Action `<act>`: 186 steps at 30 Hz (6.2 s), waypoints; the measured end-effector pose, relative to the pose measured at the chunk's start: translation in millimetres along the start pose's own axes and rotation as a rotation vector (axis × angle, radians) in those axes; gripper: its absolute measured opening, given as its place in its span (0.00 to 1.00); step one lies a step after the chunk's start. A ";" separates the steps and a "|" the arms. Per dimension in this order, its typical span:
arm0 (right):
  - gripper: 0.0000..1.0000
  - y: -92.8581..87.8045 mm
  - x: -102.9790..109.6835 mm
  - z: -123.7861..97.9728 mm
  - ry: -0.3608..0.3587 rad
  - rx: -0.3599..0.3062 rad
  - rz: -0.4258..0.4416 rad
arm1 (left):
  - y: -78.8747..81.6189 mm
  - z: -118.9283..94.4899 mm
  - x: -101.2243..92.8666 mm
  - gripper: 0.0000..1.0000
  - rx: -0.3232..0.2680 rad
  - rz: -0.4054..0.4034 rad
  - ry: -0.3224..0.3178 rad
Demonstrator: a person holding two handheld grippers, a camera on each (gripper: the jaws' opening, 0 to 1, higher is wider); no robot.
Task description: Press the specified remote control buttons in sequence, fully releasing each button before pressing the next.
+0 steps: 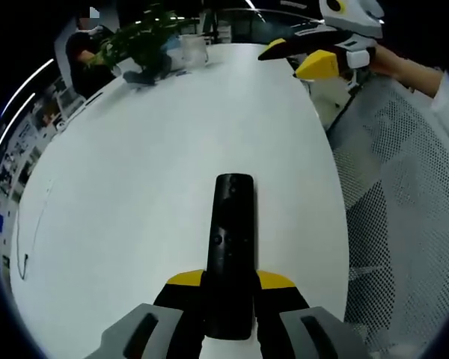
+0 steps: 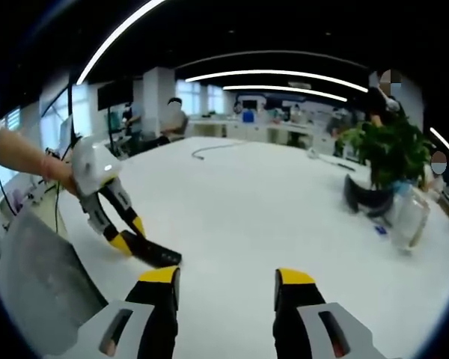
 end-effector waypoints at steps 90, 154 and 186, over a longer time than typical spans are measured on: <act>0.38 -2.6 10.1 4.7 0.071 0.018 -0.023 | -12.4 -3.1 -66.2 0.24 0.044 0.062 -0.027; 0.12 -29.4 75.2 16.3 0.537 0.397 -0.535 | -25.8 -7.7 -75.0 0.24 -0.284 0.016 -0.069; 0.00 -30.5 106.8 51.6 0.737 0.487 -0.719 | -26.5 -7.4 -73.1 0.24 -0.296 0.020 -0.078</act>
Point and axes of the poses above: the point that each gripper's makers call its tool centre point, and the gripper's own axes: z roughly forward along the fingers, x roughly to its left, y roughly out of its top, the point moved 4 cm from there along -z, roughly backward along the fingers, and after that the axes turned 7 degrees about -z, right-handed, at the moved point
